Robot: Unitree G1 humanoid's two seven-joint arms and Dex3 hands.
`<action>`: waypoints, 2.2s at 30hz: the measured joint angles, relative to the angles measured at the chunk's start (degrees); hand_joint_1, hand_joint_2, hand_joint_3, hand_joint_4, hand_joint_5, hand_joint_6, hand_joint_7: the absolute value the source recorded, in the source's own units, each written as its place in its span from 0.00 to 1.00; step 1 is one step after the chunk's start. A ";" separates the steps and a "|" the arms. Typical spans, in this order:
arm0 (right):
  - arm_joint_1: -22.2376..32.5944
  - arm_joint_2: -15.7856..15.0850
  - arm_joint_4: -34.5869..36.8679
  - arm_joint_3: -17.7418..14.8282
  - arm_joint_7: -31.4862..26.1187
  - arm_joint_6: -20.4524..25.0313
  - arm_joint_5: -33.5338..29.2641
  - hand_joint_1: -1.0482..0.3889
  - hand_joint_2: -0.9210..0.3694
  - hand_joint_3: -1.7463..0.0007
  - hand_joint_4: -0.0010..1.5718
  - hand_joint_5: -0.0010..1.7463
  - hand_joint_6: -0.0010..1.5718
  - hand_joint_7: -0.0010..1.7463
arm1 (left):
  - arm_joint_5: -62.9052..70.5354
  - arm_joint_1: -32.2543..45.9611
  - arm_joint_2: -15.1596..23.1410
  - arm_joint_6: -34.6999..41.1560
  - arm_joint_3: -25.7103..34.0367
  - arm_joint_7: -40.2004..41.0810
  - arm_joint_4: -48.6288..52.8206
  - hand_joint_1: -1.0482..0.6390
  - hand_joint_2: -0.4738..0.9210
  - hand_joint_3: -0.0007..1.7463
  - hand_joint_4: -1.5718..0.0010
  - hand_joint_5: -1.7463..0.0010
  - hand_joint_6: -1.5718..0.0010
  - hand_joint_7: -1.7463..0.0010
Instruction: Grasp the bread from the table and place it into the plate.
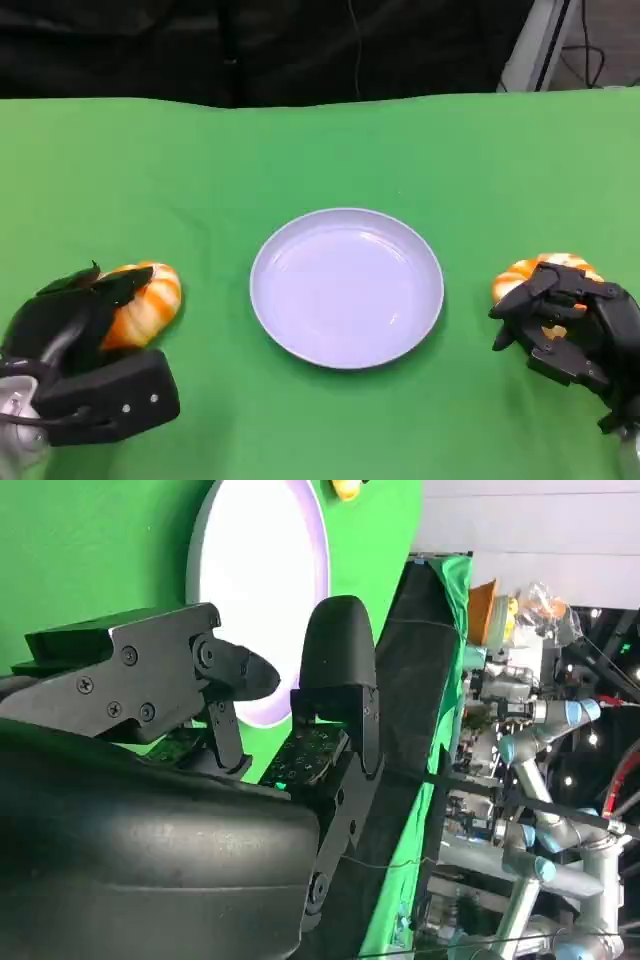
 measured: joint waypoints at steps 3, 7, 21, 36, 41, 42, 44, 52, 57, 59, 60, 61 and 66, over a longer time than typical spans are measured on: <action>0.00 0.00 0.00 0.00 0.00 0.00 0.00 0.75 0.05 0.67 0.54 0.79 0.59 0.53 | -0.16 -0.04 -0.02 0.05 -0.06 0.00 0.01 0.61 1.00 0.08 0.76 0.99 0.70 0.99; 0.00 0.00 -0.02 0.00 0.00 0.00 0.00 0.76 0.05 0.66 0.54 0.79 0.59 0.53 | -0.49 -0.09 -0.16 0.19 -0.05 -0.01 0.04 0.59 1.00 0.14 0.64 0.94 0.55 0.93; 0.00 0.00 -0.02 0.01 -0.03 0.00 0.00 0.76 0.04 0.67 0.54 0.79 0.59 0.53 | -3.26 -1.05 -0.85 1.44 0.80 -0.65 0.21 0.55 1.00 0.23 0.77 0.22 0.63 0.38; 0.00 0.00 -0.02 0.17 -0.62 -0.08 -0.11 0.76 0.04 0.67 0.54 0.78 0.59 0.53 | -3.69 -1.07 -0.99 1.19 2.00 -0.63 0.25 0.55 1.00 0.24 0.77 0.12 0.63 0.30; 0.00 0.00 -0.02 0.16 -0.44 -0.06 -0.02 0.77 0.05 0.67 0.54 0.78 0.59 0.53 | -3.36 -1.06 -1.60 1.25 2.04 1.83 0.79 0.55 1.00 0.22 0.75 0.05 0.62 0.22; 0.00 0.00 -0.02 0.16 -0.45 -0.06 -0.03 0.77 0.05 0.67 0.54 0.78 0.59 0.53 | -3.37 -1.06 -1.82 1.29 2.08 2.34 0.92 0.55 1.00 0.21 0.75 0.05 0.62 0.22; 0.00 0.00 -0.02 0.16 -0.49 -0.06 -0.05 0.77 0.05 0.67 0.54 0.78 0.59 0.53 | -3.36 -1.06 -1.98 1.29 2.08 3.01 1.08 0.55 1.00 0.21 0.75 0.05 0.63 0.21; 0.00 0.00 -0.02 0.17 -0.52 -0.06 -0.06 0.77 0.05 0.66 0.54 0.78 0.59 0.53 | -2.68 -1.01 -2.15 1.74 1.74 5.17 1.05 0.52 1.00 0.21 0.79 0.02 0.69 0.17; 0.00 0.00 -0.02 0.17 -0.53 -0.06 -0.06 0.77 0.04 0.66 0.55 0.78 0.59 0.52 | -1.95 -0.72 -2.15 2.30 1.16 6.52 0.29 0.51 1.00 0.20 0.81 0.01 0.70 0.16; 0.00 0.00 -0.02 0.17 -0.50 -0.04 -0.05 0.77 0.04 0.66 0.55 0.78 0.59 0.52 | -1.38 -0.32 -2.07 2.53 0.92 7.17 -0.77 0.51 1.00 0.20 0.81 0.01 0.70 0.16; 0.00 0.00 -0.02 0.17 -0.50 -0.04 -0.05 0.77 0.04 0.66 0.55 0.78 0.59 0.52 | -1.04 -0.09 -2.02 2.62 0.88 7.25 -1.21 0.51 1.00 0.20 0.81 0.01 0.70 0.16; 0.00 0.00 -0.02 0.17 -0.50 -0.04 -0.05 0.77 0.04 0.66 0.55 0.78 0.59 0.52 | -0.90 0.01 -2.01 2.69 0.85 7.26 -1.41 0.51 1.00 0.20 0.81 0.01 0.70 0.17; 0.00 0.00 -0.01 0.17 -0.53 -0.05 -0.06 0.77 0.04 0.67 0.55 0.79 0.59 0.52 | -0.59 0.89 -1.63 3.21 0.84 7.69 -3.85 0.52 1.00 0.17 0.80 0.03 0.68 0.20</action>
